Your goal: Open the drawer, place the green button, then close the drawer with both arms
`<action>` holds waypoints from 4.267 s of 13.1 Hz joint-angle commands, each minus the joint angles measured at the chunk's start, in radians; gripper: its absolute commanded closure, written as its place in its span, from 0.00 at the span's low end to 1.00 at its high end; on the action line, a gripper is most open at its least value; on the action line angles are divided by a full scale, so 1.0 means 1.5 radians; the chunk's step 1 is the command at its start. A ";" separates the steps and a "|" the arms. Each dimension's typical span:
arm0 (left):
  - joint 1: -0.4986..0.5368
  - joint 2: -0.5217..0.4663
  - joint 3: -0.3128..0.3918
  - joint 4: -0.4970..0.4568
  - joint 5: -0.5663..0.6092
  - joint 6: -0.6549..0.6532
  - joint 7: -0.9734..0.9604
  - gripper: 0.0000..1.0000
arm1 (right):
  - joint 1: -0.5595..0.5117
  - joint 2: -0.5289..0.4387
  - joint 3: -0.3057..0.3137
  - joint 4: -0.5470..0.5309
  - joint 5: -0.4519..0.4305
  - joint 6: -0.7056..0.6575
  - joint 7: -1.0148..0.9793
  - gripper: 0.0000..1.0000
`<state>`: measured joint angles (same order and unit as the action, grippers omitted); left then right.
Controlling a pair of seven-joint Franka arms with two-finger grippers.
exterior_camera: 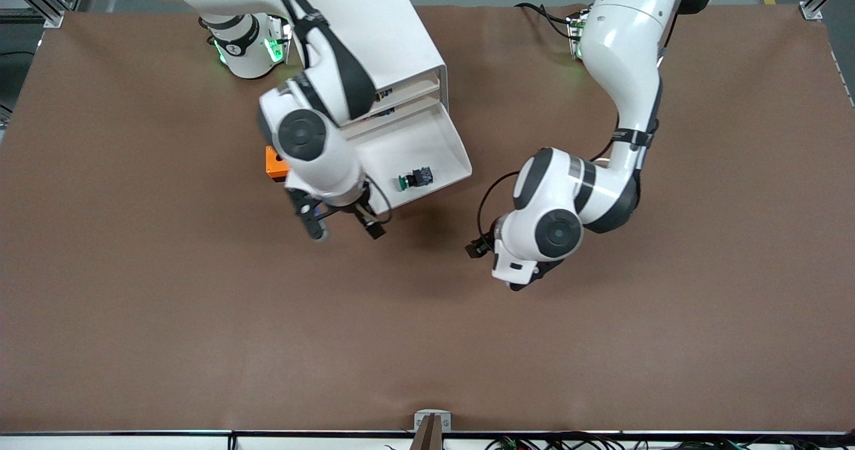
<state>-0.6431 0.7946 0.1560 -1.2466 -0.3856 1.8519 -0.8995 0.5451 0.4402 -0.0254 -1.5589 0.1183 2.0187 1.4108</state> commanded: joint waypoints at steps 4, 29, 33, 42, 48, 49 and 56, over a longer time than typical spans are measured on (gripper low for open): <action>-0.071 0.036 -0.001 -0.008 0.012 0.068 0.024 0.00 | -0.132 -0.066 0.012 0.038 -0.009 -0.120 -0.294 0.00; -0.149 0.030 -0.183 -0.064 -0.032 0.062 -0.127 0.00 | -0.363 -0.331 0.001 -0.031 -0.081 -0.251 -0.841 0.00; -0.141 0.025 -0.178 -0.061 -0.024 0.060 -0.164 0.00 | -0.362 -0.347 0.001 -0.045 -0.081 -0.250 -0.841 0.00; 0.097 -0.117 -0.153 -0.056 0.308 0.057 -0.101 0.00 | -0.362 -0.345 0.006 -0.043 -0.081 -0.238 -0.832 0.00; 0.220 -0.196 -0.154 -0.056 0.362 0.036 0.055 0.00 | -0.361 -0.342 0.007 -0.043 -0.081 -0.228 -0.832 0.00; 0.226 -0.204 -0.154 -0.056 0.361 0.011 0.080 0.00 | -0.362 -0.342 0.007 -0.044 -0.081 -0.228 -0.832 0.00; 0.328 -0.309 -0.156 -0.056 0.352 -0.081 0.255 0.00 | -0.361 -0.340 0.005 -0.038 -0.082 -0.230 -0.841 0.00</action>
<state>-0.1782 0.3851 -0.0672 -1.3030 0.1324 1.7655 -0.5867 0.0044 -0.0554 -0.0192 -1.6076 0.0003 1.6713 0.1611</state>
